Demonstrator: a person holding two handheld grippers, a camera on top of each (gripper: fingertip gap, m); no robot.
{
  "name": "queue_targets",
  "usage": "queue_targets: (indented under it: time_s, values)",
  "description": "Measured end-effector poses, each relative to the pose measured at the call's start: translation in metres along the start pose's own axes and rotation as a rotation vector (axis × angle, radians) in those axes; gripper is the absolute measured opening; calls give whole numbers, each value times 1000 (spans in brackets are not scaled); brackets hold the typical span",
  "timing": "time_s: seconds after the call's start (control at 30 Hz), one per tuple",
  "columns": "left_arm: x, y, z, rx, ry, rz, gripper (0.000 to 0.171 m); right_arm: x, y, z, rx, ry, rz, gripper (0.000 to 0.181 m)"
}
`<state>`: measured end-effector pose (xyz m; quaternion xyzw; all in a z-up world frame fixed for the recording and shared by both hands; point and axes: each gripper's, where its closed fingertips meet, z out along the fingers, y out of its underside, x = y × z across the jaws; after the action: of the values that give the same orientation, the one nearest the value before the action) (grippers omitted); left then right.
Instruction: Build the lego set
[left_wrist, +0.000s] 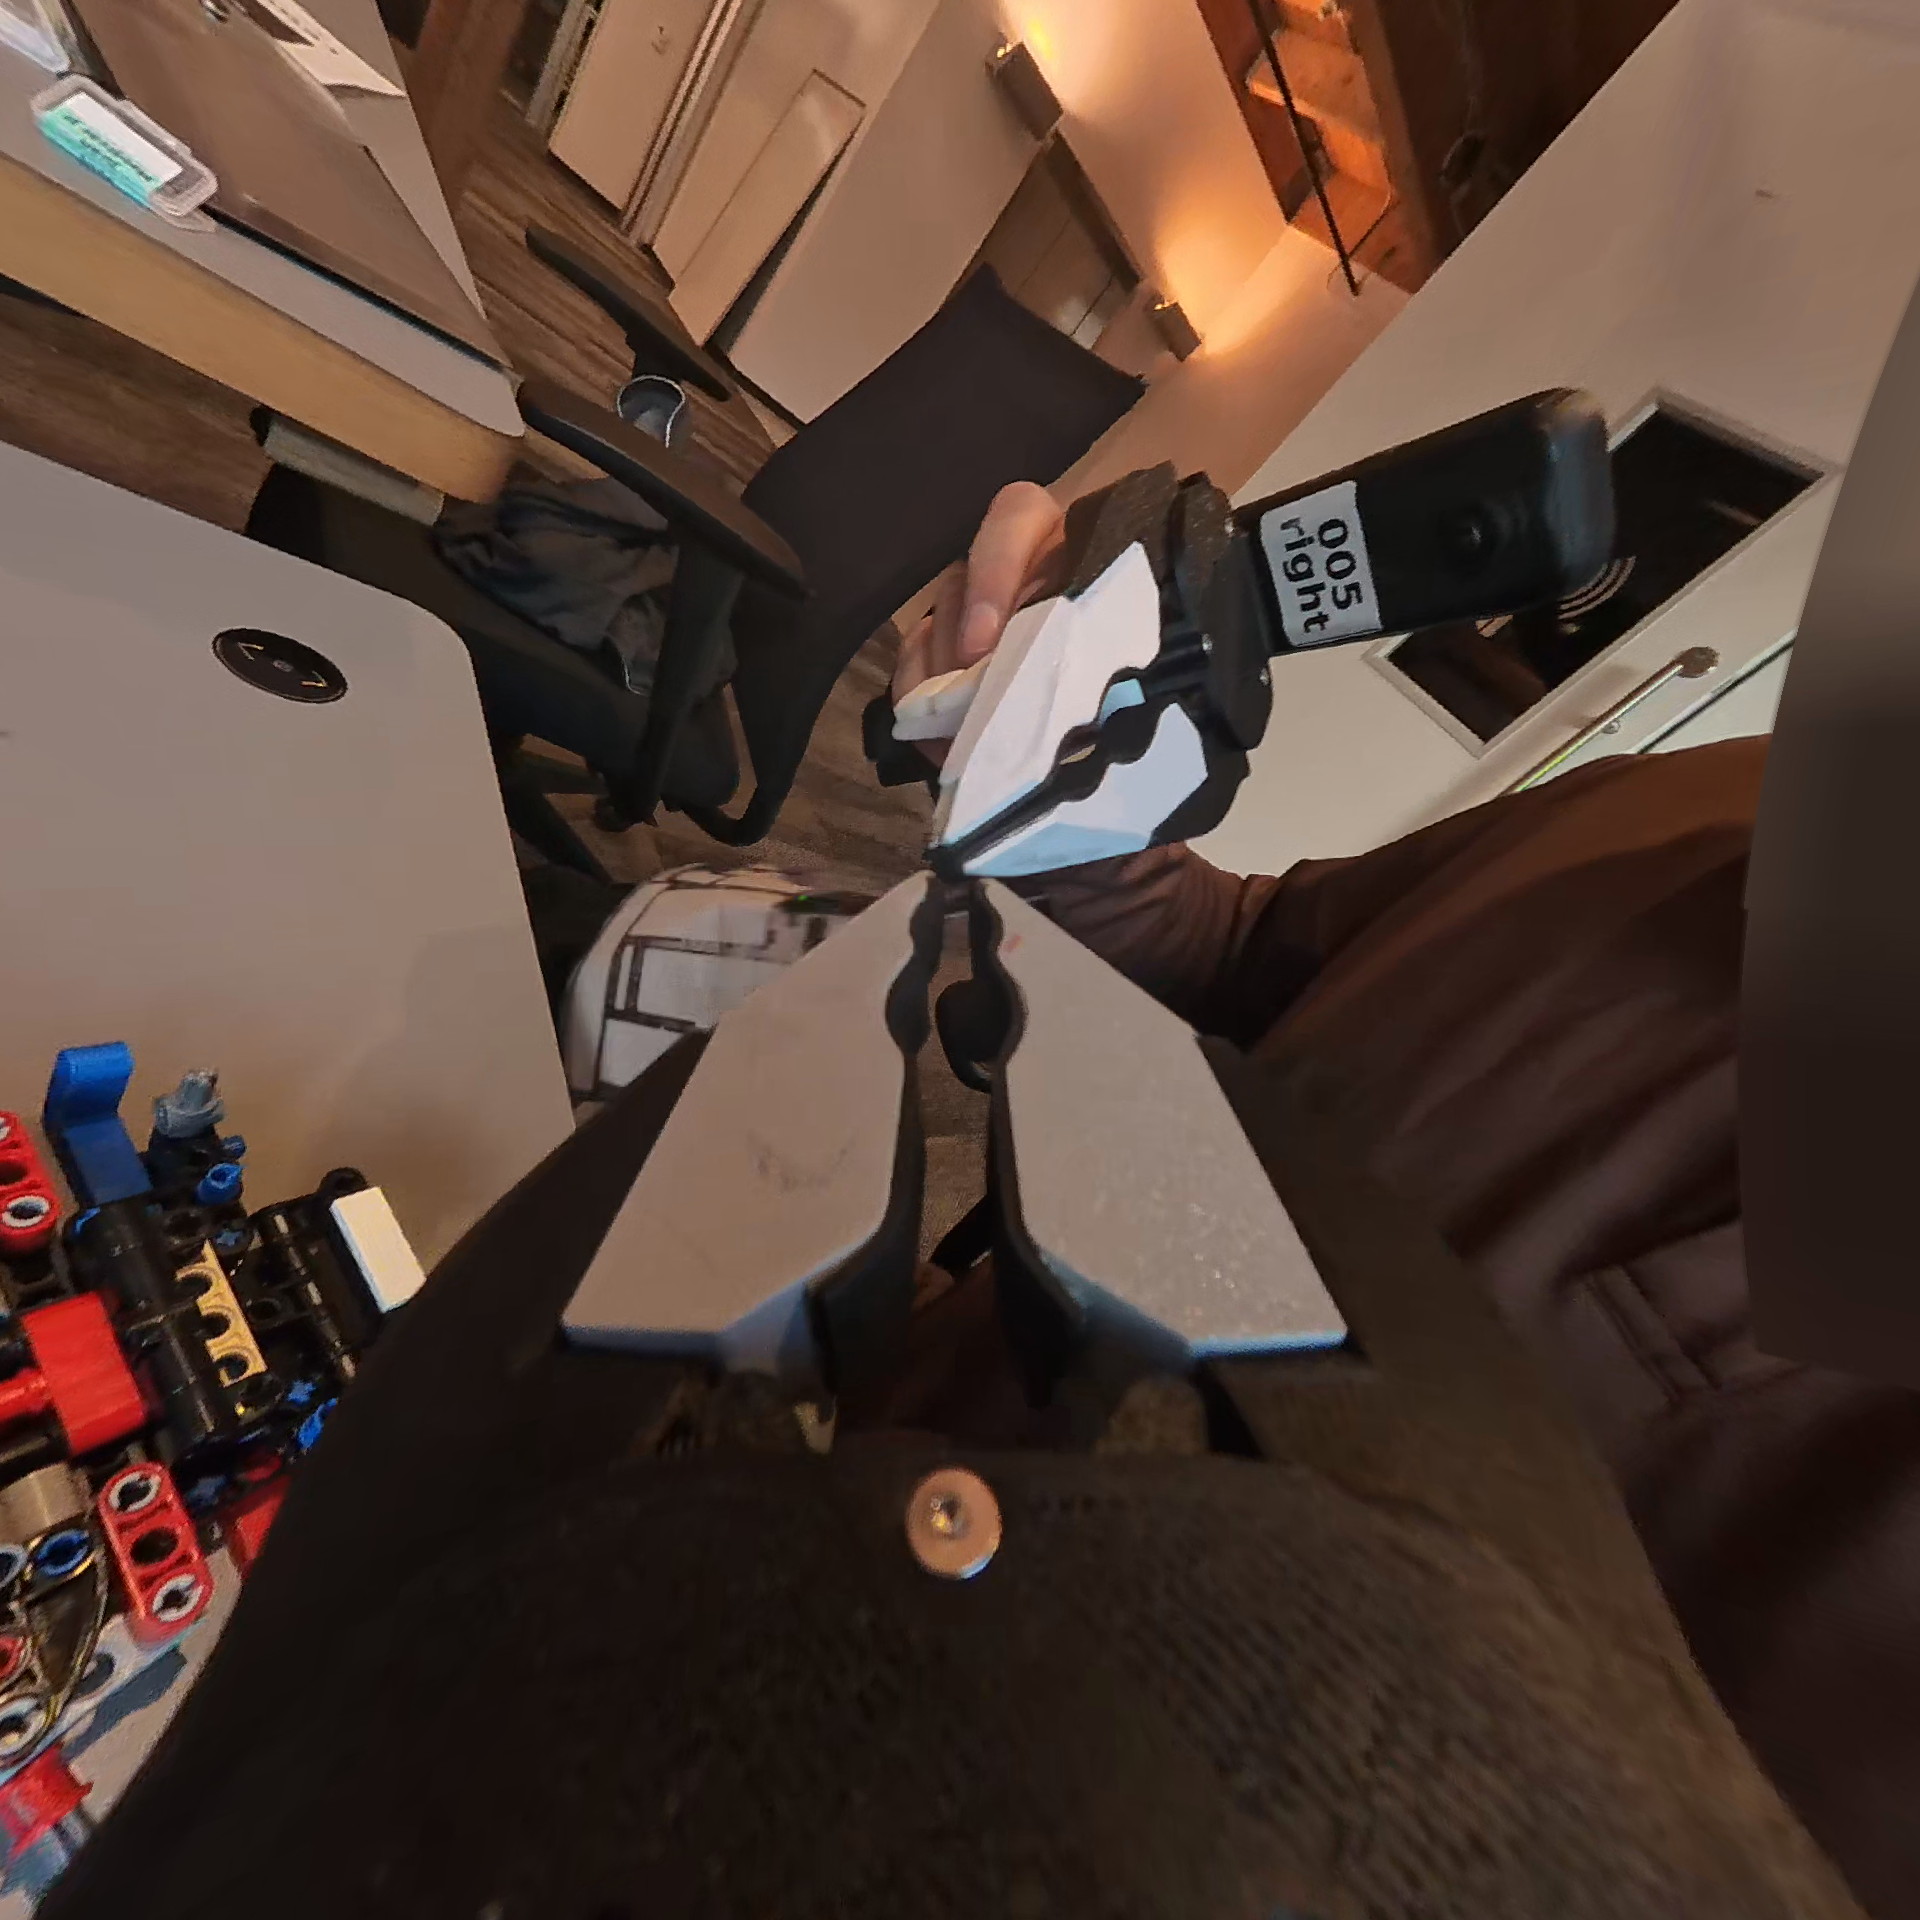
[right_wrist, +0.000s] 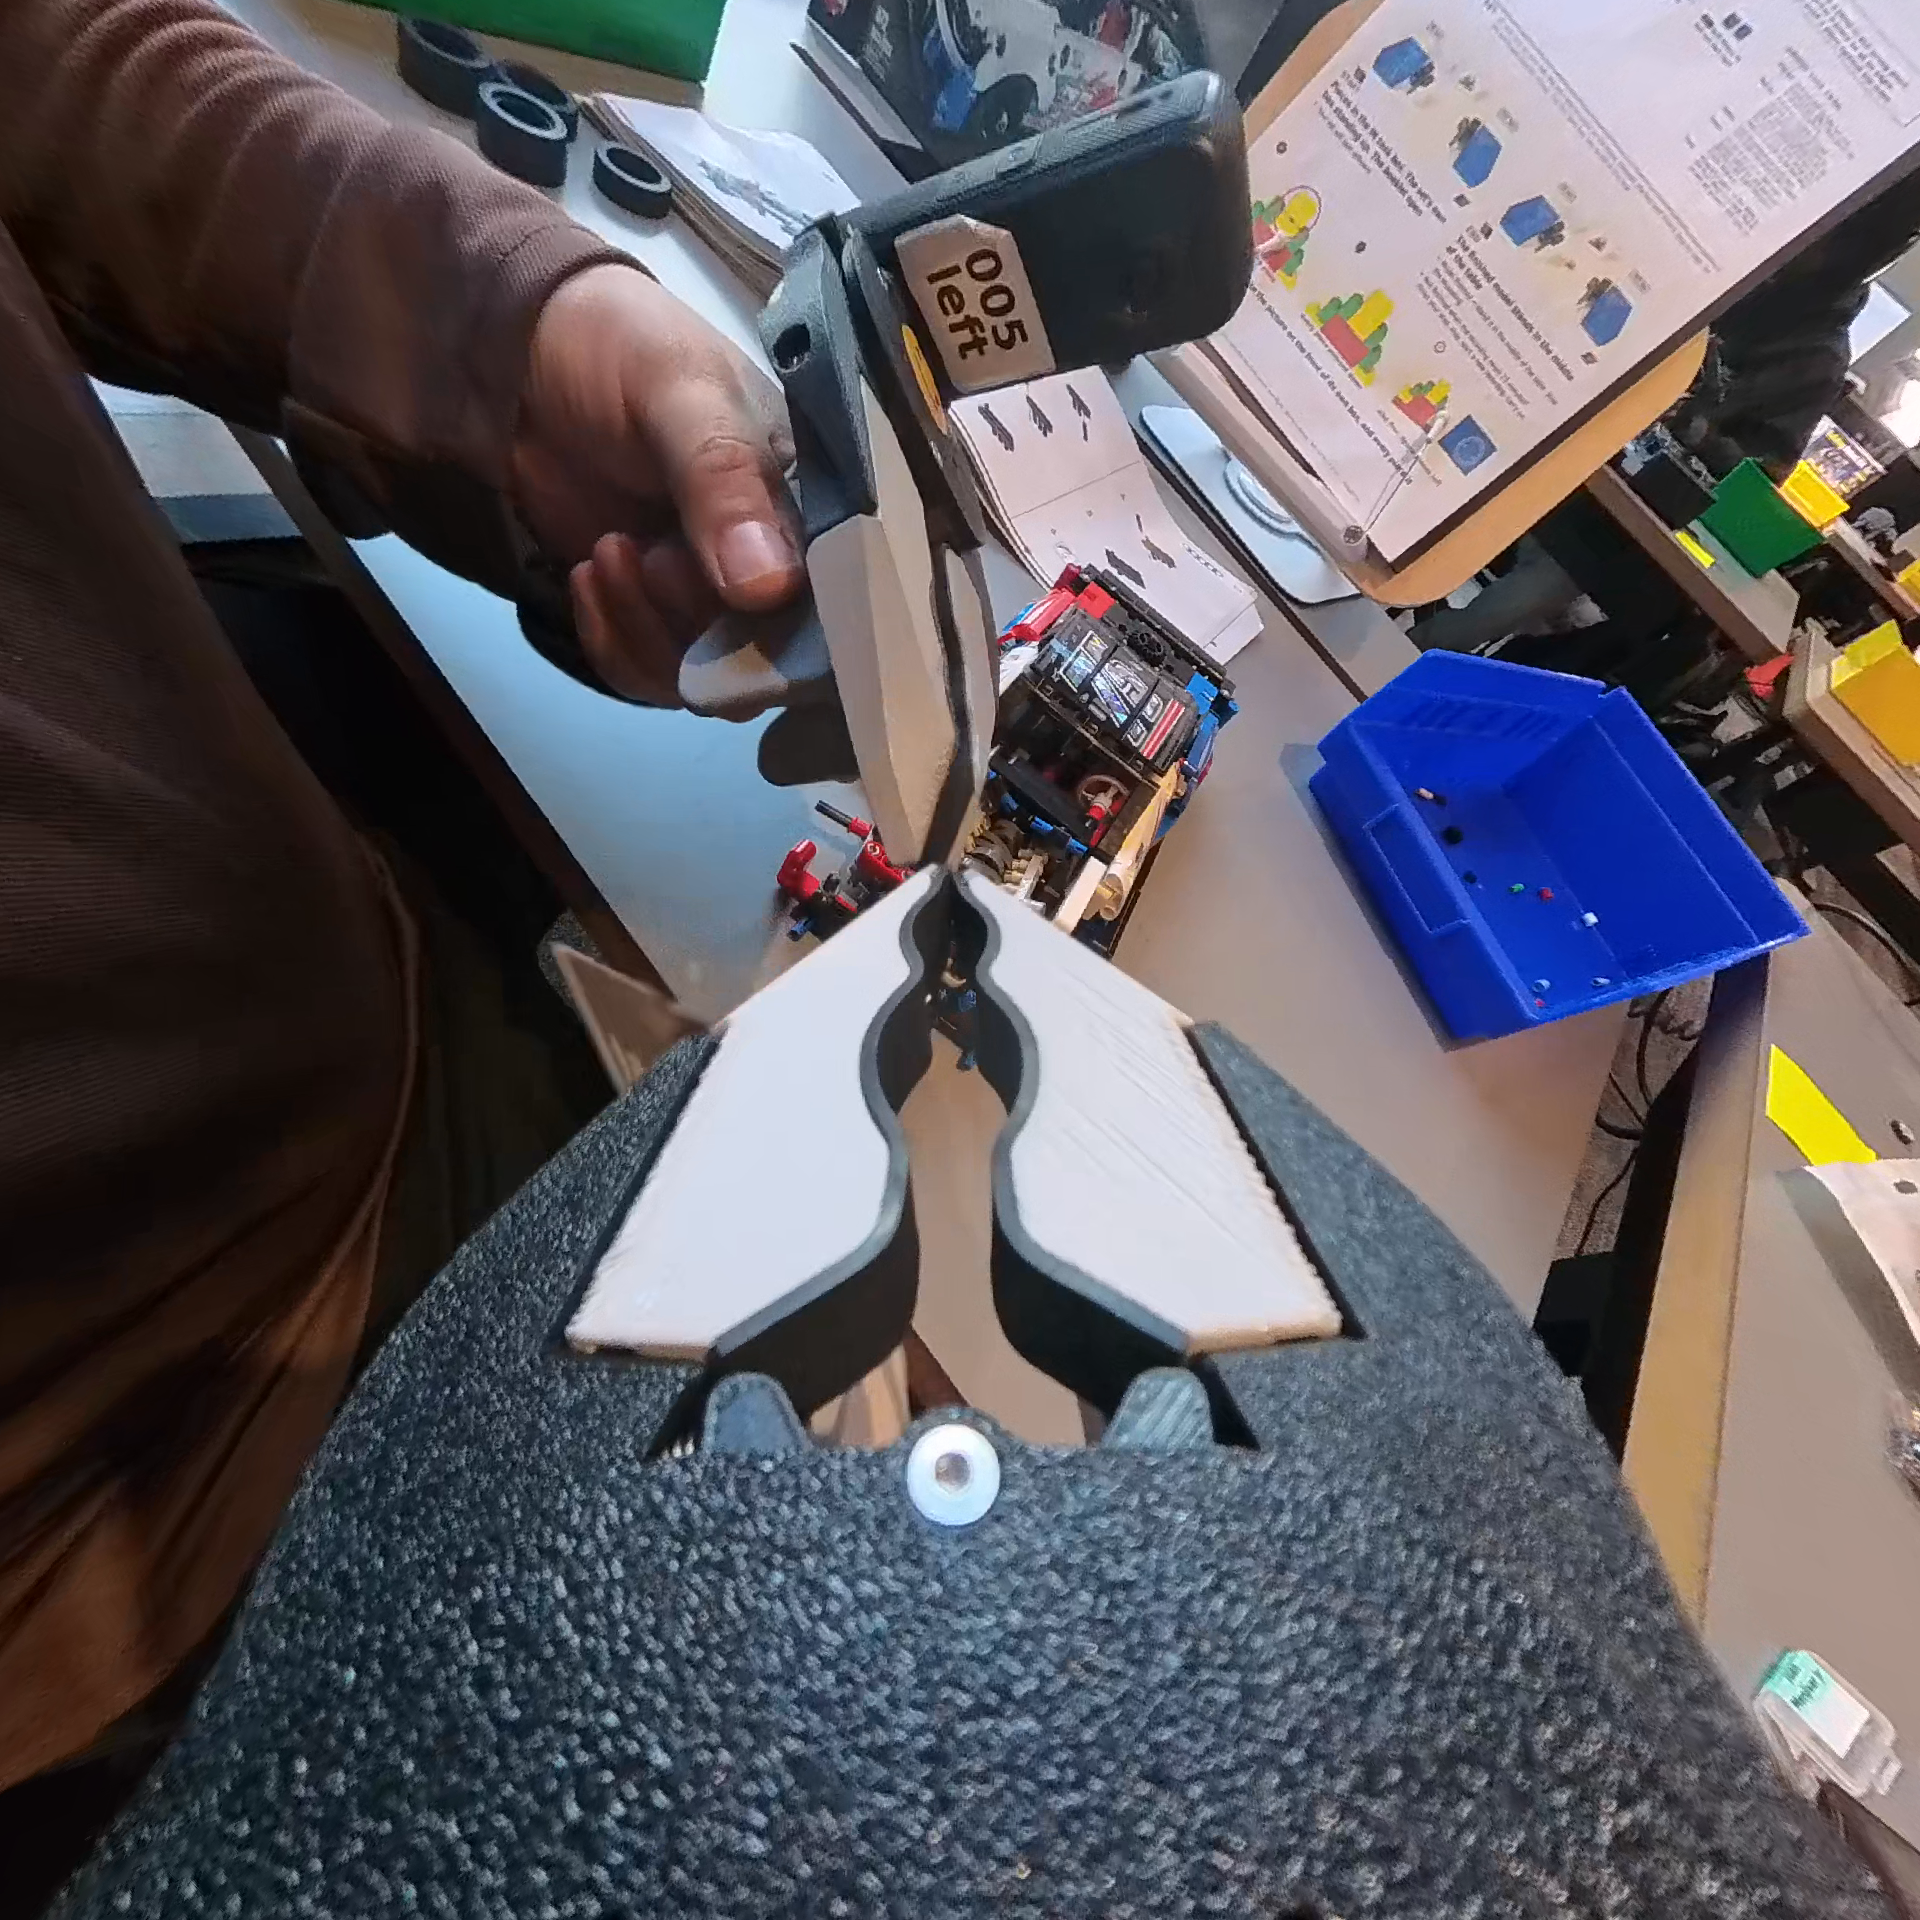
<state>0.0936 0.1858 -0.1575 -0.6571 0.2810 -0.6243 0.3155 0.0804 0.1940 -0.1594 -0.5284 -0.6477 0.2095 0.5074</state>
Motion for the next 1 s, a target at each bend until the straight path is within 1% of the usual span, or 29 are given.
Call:
queue_targets:
  time_s: [0.07, 0.1, 0.13, 0.2, 0.27, 0.33, 0.4, 0.43, 0.53, 0.6, 0.67, 0.73, 0.77, 0.83, 0.87, 0.9, 0.97, 1.0]
  values:
    - [-3, 1, 0, -3, -10, 1, 0, 0, 1, 1, 5, -5, 15, 0]
    - [-8, 3, -1, -7, -38, 6, 0, 3, 5, 2, 5, 2, 34, 0]
    - [-17, 7, -1, -27, -87, 23, 0, 10, 15, 3, -11, 22, 61, 0]
    - [-28, 20, -2, -86, -160, 70, 0, 32, 54, 2, -82, 88, 151, 0]
    - [-23, 32, -1, -134, -157, 97, 0, 41, 91, -8, -124, 60, 314, 0]
    - [-16, 45, 0, -179, -143, 118, 0, 44, 124, -25, -152, 29, 486, 23]
    - [-12, 56, 2, -212, -130, 121, 2, 43, 162, -45, -201, 21, 629, 25]
    - [-9, 61, 4, -221, -115, 116, 2, 44, 176, -54, -200, 35, 686, 28]
    - [-7, 74, 11, -232, -84, 90, 7, 46, 206, -76, -137, 97, 834, 29]
    - [-9, 80, 15, -240, -98, 98, 10, 43, 228, -85, -109, 126, 925, 33]
    - [-12, 87, 18, -264, -140, 138, 18, 37, 257, -91, -126, 153, 991, 33]
    - [-16, 91, 19, -275, -193, 212, 20, 28, 290, -94, -149, 173, 1065, 34]
    - [-18, 91, 19, -272, -224, 250, 23, 21, 304, -93, -149, 170, 1110, 38]
    - [-21, 91, 18, -269, -267, 318, 31, -5, 333, -83, -164, 110, 1195, 40]
    - [-23, 90, 18, -259, -293, 357, 35, -24, 353, -74, -213, 74, 1213, 42]
    - [-25, 87, 17, -240, -325, 397, 39, -46, 377, -66, -298, 44, 1213, 43]
    - [-28, 85, 17, -208, -367, 474, 44, -95, 429, -46, -475, -30, 1200, 54]
    - [-31, 84, 17, -204, -392, 513, 45, -120, 452, -35, -534, -74, 1203, 54]
